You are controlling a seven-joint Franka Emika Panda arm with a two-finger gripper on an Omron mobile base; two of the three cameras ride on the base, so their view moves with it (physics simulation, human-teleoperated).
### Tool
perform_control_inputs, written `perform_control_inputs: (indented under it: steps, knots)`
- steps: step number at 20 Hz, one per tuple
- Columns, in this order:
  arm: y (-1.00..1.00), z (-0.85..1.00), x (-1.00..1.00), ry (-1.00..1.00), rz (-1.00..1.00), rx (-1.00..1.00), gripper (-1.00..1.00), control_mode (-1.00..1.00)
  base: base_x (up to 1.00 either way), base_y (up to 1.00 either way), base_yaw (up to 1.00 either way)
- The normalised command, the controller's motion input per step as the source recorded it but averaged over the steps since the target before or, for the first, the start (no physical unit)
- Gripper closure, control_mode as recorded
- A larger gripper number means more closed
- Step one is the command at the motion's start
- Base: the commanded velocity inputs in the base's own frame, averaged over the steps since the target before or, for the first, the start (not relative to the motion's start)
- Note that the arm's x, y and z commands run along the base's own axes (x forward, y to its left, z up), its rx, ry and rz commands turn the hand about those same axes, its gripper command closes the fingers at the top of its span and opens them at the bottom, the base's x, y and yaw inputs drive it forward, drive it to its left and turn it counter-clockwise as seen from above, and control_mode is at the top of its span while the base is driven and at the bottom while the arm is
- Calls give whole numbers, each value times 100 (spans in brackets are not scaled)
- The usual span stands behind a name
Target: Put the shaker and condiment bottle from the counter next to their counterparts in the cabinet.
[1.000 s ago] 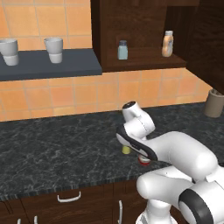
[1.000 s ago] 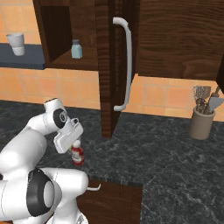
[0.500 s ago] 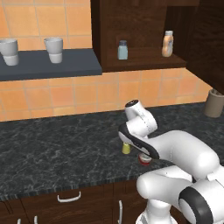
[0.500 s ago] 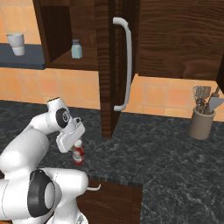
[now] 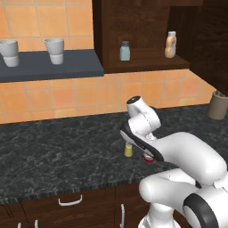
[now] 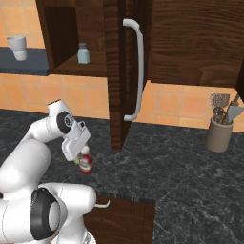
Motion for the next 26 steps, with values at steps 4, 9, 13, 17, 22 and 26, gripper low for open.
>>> perform_control_inputs:
  steps: [4, 9, 13, 17, 22, 26]
  knots:
    - [0, 74, 0, 0, 21, -8, 100, -100, 0, 0, 0]
    - [0, 72, 0, 0, 14, -5, 100, -100, 0, 0, 0]
    - [0, 86, 0, -4, 12, -2, 100, -100, 0, 0, 0]
    - [0, 88, 0, -8, 11, -2, 100, -100, 0, 0, 0]
    - [0, 74, 0, -8, 10, -4, 100, -100, 0, 0, 0]
    - [0, 73, -5, -11, 8, -4, 100, -100, 0, 0, 0]
